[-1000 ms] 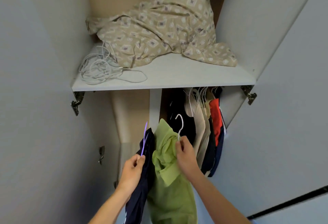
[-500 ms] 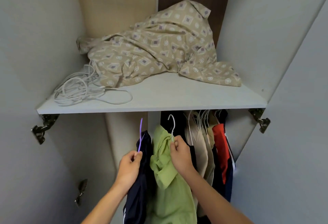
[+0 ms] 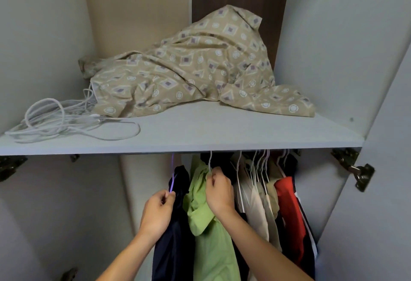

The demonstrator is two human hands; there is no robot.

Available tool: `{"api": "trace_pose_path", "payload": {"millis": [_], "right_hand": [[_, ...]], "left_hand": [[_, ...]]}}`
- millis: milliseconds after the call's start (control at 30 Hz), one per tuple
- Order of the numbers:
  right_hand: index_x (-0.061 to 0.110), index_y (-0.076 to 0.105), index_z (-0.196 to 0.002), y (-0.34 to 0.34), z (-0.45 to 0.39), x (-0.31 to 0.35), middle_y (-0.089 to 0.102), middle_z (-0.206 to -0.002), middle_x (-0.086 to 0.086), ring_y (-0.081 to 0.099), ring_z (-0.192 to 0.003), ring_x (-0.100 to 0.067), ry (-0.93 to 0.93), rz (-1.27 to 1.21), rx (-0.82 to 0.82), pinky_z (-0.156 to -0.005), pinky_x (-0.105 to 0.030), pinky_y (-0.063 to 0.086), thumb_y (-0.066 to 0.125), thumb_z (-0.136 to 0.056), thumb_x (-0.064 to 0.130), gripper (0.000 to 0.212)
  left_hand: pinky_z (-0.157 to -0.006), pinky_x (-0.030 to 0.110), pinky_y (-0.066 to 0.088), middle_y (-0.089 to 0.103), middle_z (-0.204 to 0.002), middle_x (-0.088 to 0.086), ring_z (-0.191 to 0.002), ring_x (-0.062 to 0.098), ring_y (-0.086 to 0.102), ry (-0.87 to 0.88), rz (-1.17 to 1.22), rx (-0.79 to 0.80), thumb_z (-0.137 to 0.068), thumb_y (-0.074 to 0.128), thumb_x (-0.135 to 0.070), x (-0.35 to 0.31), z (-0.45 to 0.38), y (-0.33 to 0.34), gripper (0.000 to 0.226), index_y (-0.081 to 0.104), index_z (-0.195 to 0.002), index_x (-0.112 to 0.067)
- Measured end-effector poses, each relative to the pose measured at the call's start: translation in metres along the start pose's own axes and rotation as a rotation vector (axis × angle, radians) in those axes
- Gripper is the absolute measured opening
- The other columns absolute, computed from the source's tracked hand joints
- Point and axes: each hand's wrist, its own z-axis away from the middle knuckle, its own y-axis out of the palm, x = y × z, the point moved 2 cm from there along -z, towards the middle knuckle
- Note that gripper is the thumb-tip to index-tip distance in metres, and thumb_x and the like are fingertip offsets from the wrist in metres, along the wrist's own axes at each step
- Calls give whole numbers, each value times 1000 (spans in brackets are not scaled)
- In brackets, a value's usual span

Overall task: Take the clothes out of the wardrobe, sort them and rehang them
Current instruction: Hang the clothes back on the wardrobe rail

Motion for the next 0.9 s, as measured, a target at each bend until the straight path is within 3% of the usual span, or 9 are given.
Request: {"api": "trace_pose_path", "payload": {"millis": [200, 300, 433, 667, 800, 900], "right_hand": [[13, 52, -103, 4, -24, -6, 65, -90, -16, 64, -84, -44, -44, 42, -74, -61, -38, 36, 45, -105, 21, 11], [13, 49, -98, 10, -37, -8, 59, -85, -14, 65, -84, -44, -58, 71, -85, -62, -38, 34, 45, -105, 21, 11], [14, 47, -94, 18, -49, -15, 53, -82, -9, 65, -85, -43, -35, 113, -69, -63, -36, 37, 47, -103, 17, 9], [8, 55, -107, 20, -42, -35, 67, -93, -18, 68, -90, -44, -69, 255, -58, -64, -36, 39, 49, -100, 14, 12], [9, 50, -124, 13, -35, -36, 66, -100, -13, 69, -90, -38, -172, 418, -91, -60, -39, 46, 57, -91, 3, 34], [15, 56, -128, 12, -26, -44, 57, -128, -7, 57, -114, -32, -422, 601, -50, -80, -42, 55, 70, -71, 1, 60]], "left_hand": [[-60, 39, 33, 38, -50, -9, -57, 19, 36, 42, -54, -25, -104, 58, -28, 4, -27, 16, 44, 47, -65, -12], [-60, 39, 34, 42, -48, -9, -59, 23, 40, 35, -76, -29, -105, 58, -29, 3, -40, 22, 44, 50, -65, -11], [-66, 36, 41, 61, -65, 4, -65, 23, 51, -2, -90, -39, -105, 56, -31, 2, -49, 27, 38, 61, -74, -8], [-65, 38, 39, 54, -63, 1, -63, 23, 48, -18, -166, -17, -108, 51, -31, 10, -50, 38, 40, 54, -72, -15], [-66, 38, 40, 54, -65, 1, -69, 28, 52, -5, -208, -4, -109, 47, -30, 7, -49, 45, 40, 49, -71, -21], [-69, 39, 42, 58, -71, 3, -78, 35, 56, 15, -300, 20, -110, 44, -34, 4, -48, 45, 38, 43, -73, -23]]}}
